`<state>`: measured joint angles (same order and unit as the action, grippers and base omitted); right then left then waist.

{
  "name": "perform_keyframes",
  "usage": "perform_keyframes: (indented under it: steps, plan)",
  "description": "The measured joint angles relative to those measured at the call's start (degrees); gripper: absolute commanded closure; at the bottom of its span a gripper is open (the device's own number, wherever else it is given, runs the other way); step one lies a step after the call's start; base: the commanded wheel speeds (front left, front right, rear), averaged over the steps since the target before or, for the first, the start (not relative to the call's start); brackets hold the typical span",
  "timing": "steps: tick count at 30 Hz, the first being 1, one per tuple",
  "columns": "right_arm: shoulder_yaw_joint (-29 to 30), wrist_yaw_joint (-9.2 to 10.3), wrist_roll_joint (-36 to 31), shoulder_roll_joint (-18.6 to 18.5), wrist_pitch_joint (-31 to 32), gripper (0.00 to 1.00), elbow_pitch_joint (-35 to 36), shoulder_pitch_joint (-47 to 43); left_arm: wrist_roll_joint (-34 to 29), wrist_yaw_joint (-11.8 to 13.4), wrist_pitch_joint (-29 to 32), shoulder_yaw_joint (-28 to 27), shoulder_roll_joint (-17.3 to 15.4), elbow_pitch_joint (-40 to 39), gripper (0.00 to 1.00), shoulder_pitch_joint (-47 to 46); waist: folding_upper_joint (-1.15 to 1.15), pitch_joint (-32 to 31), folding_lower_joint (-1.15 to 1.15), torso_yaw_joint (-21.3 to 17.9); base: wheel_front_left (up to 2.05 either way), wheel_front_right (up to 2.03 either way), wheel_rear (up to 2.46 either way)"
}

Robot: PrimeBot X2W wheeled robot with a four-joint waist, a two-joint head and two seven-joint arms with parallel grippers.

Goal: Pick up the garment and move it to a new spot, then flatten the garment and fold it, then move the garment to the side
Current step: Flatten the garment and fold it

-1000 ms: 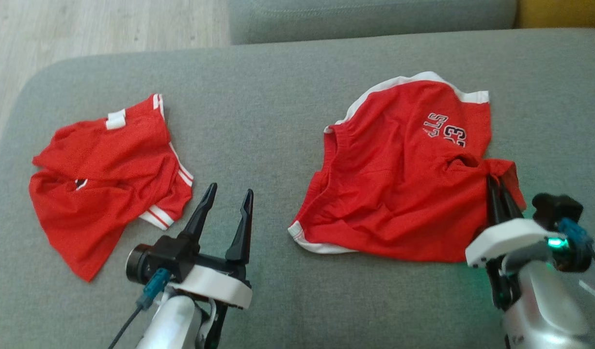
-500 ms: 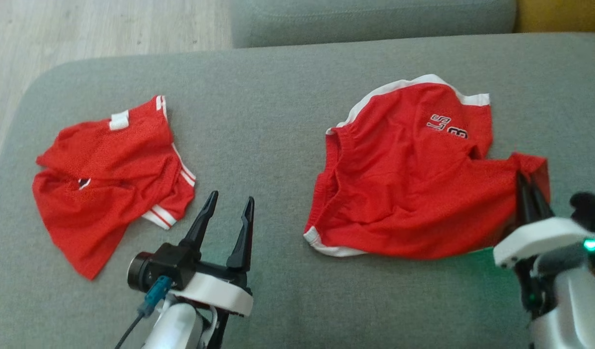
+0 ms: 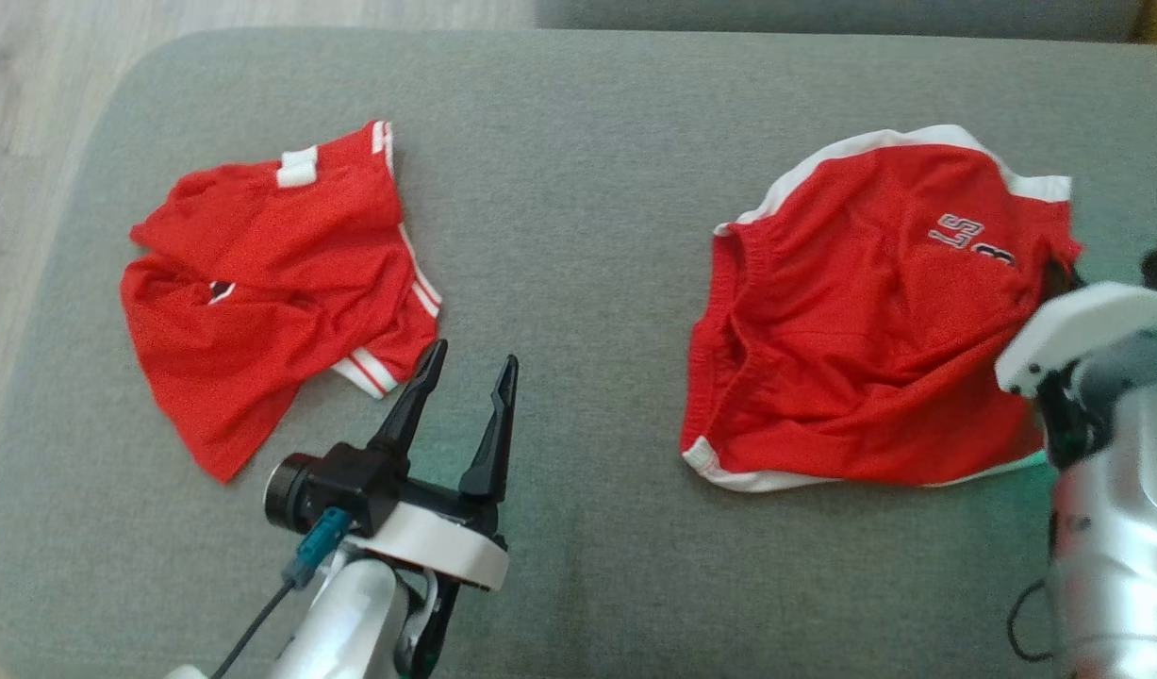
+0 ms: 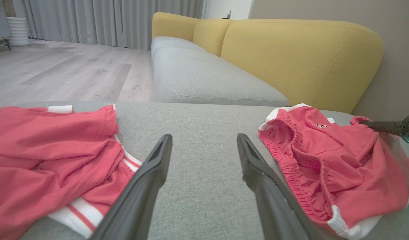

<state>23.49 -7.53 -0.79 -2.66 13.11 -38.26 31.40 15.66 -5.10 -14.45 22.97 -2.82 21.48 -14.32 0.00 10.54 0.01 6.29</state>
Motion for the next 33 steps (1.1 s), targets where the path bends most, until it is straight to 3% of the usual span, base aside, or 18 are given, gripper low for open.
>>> perform_keyframes:
  steps: [4, 9, 14, 19, 26, 33]
  plan:
    - [-0.2, 0.00, -8.0, -0.1, -6.2, 0.00, -3.7, 3.6, 0.0, 0.0, 0.0, 0.8, 0.0, 0.1, 0.00, 0.0, 0.00, 0.4, 0.00, 1.0, 0.00, 0.00, 0.00]
    - [-1.7, 0.00, -8.6, -0.2, -15.2, 0.00, -6.5, 4.0, 0.1, 0.0, 0.0, 0.8, 0.0, 0.1, 0.00, 0.0, 0.00, -0.5, 0.00, 0.0, 0.00, 0.00, 0.00]
    - [-8.8, 0.00, -3.9, -0.1, -25.1, 0.00, -4.9, -0.9, 0.1, 0.0, 0.0, -0.4, 0.0, 0.1, 0.00, 0.1, 0.00, -2.0, -0.01, -2.6, 0.00, 0.00, 0.00]
    - [-15.4, 0.00, 2.6, -0.1, -27.2, 0.00, 2.7, -11.1, 0.0, 0.0, 0.0, -0.8, 0.0, -0.1, 0.00, 0.8, 0.00, -3.2, -0.01, -6.1, 0.00, 0.00, 0.00]
    - [-17.9, 0.00, 8.6, 0.0, -27.3, 0.00, 15.6, -25.9, -0.1, -0.5, 0.0, -0.7, 0.0, 0.0, 0.00, 1.4, 0.00, -4.7, -0.01, -10.1, 0.00, 0.00, 0.00]
    - [-18.5, 0.00, 9.8, 0.1, -27.3, 0.00, 19.9, -28.3, -0.1, -1.9, 1.4, 4.9, -0.6, 2.5, 0.00, 1.8, 0.00, -4.4, -0.01, -12.2, 0.00, 0.00, 0.00]
